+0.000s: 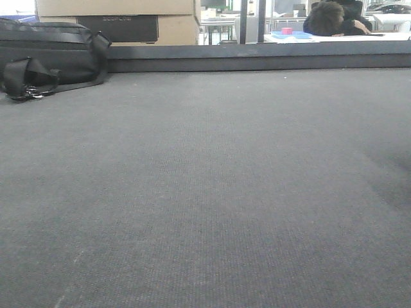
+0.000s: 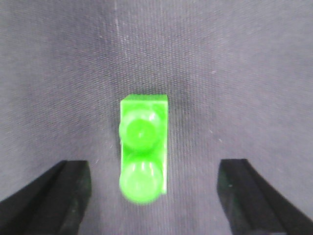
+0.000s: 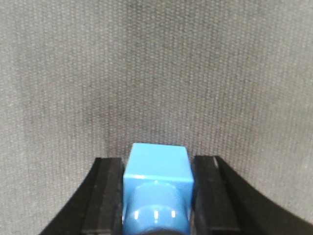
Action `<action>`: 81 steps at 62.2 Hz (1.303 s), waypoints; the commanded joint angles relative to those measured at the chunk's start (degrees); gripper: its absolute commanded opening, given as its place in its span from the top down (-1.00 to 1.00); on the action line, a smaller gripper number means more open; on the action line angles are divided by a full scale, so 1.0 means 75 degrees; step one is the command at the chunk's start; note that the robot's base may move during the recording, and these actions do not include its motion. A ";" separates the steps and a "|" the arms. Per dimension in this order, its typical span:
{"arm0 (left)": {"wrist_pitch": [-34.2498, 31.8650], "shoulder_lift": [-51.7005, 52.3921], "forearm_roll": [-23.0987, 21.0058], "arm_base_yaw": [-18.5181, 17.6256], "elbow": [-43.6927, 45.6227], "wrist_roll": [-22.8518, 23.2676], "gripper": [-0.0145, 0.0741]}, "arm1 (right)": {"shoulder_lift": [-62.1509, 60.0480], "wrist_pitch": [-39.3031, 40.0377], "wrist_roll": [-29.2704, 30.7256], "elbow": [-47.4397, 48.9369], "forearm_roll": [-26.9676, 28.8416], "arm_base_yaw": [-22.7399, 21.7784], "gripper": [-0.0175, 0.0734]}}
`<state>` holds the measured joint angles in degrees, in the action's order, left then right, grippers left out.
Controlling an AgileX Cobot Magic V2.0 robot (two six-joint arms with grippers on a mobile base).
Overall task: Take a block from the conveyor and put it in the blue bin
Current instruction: 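Lift the green and blue bricks off the belt with both grippers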
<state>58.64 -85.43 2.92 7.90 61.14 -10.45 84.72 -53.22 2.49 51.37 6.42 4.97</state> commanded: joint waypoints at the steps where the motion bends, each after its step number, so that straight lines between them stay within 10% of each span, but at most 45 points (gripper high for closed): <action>1: -0.0318 -0.0306 0.0012 0.0020 -0.0132 -0.0003 -0.29 | 0.0007 -0.0066 0.0003 -0.0020 0.0038 0.0022 0.97; 21: -0.0699 -0.1388 0.0041 0.0020 -0.0150 -0.0003 -0.07 | -0.0006 -0.0118 0.0003 -0.0020 0.0038 0.0022 0.97; 36: -0.0695 -0.1336 -0.0076 0.0020 0.0089 0.0096 0.91 | -0.0796 -0.0042 0.0003 0.0006 0.0038 0.0022 0.97; 53: -0.0903 -0.0387 -0.1428 0.0020 -0.0028 0.0275 0.92 | -0.2672 0.0386 0.0003 -0.0059 0.0038 0.0022 0.97; 81: -0.5474 0.4058 -0.2717 0.0020 -0.3441 0.0188 0.92 | -0.6208 0.2874 0.0003 -0.2026 0.0038 0.0022 0.97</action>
<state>25.25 -61.91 -16.55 7.90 40.33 -8.84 43.41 -35.89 2.49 39.43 6.96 4.97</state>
